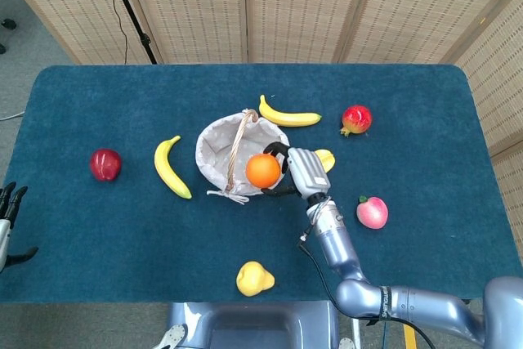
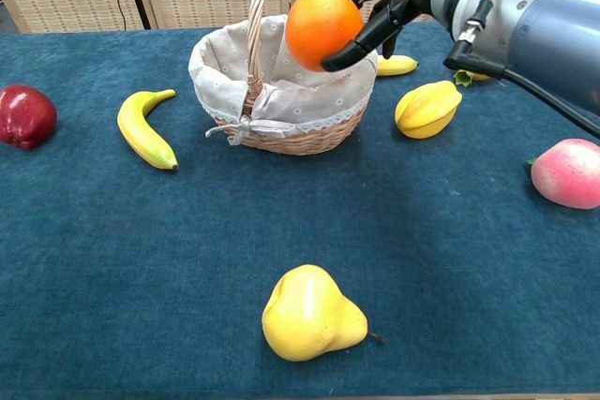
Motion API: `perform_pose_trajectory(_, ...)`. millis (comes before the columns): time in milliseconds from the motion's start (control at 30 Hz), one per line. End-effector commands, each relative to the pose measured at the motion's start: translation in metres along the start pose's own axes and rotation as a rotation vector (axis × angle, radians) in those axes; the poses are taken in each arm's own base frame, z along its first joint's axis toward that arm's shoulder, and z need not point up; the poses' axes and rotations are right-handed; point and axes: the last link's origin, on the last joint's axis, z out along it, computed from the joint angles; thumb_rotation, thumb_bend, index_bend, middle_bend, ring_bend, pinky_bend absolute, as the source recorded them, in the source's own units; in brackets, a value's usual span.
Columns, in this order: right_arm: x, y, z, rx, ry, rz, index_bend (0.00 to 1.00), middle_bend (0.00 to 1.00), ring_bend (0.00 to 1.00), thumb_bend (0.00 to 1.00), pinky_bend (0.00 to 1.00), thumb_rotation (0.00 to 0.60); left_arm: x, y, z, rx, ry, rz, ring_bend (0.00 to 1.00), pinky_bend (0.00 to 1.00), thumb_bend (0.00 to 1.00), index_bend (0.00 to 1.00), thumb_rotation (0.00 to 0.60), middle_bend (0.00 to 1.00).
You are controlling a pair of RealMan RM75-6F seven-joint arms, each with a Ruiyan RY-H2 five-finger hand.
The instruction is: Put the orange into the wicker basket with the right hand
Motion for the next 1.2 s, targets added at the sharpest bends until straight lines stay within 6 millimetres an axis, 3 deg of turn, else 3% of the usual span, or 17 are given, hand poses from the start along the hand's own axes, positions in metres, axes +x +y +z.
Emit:
perform_pose_trajectory(33,-0.001,-0.01,0.007,0.016,0.002,0.025,0.7,0.53,0.58,0.14,0.57,0.6,-0.001,0.0,0.0,-0.001,-0.003,0.0,0.0,0.0,0.0,0.0,0.6,0.0)
perform_pose_trajectory(133,-0.002,-0.016,0.009,0.034,0.001,0.048,0.65,0.49,0.53,0.14,0.52,0.6,-0.001,0.001,0.0,-0.003,-0.005,0.0,0.0,0.0,0.0,0.0,0.6,0.0)
perform_pose_trajectory(267,-0.003,-0.018,0.01,0.043,-0.02,0.063,0.47,0.3,0.35,0.11,0.29,0.6,-0.001,0.0,0.0,-0.001,-0.003,0.0,0.0,0.0,0.0,0.0,0.6,0.0)
perform_pose_trajectory(333,-0.003,-0.017,0.01,0.044,-0.028,0.066,0.41,0.24,0.3,0.07,0.23,0.6,0.0,0.0,0.0,0.0,-0.002,-0.002,0.0,0.0,0.0,0.0,0.6,0.0)
perform_pose_trajectory(467,-0.004,-0.015,0.009,0.043,-0.041,0.076,0.38,0.2,0.27,0.0,0.22,0.6,0.0,0.0,0.0,0.0,-0.002,-0.001,0.0,0.0,0.0,0.0,0.6,0.0)
perform_pose_trajectory(700,-0.007,-0.011,0.007,0.041,-0.063,0.057,0.37,0.2,0.27,0.0,0.21,0.6,-0.002,0.001,0.0,-0.005,-0.009,0.001,0.0,0.0,0.0,0.0,0.6,0.0)
perform_pose_trajectory(833,-0.008,-0.01,0.008,0.034,-0.065,0.043,0.34,0.17,0.24,0.0,0.15,0.6,-0.001,0.001,0.0,-0.005,-0.008,-0.002,0.0,0.0,0.0,0.0,0.6,0.0)
perform_pose_trajectory(1100,-0.012,-0.005,0.014,0.012,-0.065,0.026,0.15,0.01,0.05,0.0,0.04,0.6,-0.002,0.002,0.0,-0.009,-0.017,-0.003,0.0,0.0,0.0,0.0,0.6,0.0)
perform_pose_trajectory(1200,-0.016,-0.003,0.023,-0.014,-0.08,0.029,0.06,0.0,0.01,0.0,0.03,0.6,-0.002,0.002,0.0,-0.008,-0.019,-0.003,0.0,0.0,0.0,0.0,0.6,0.0)
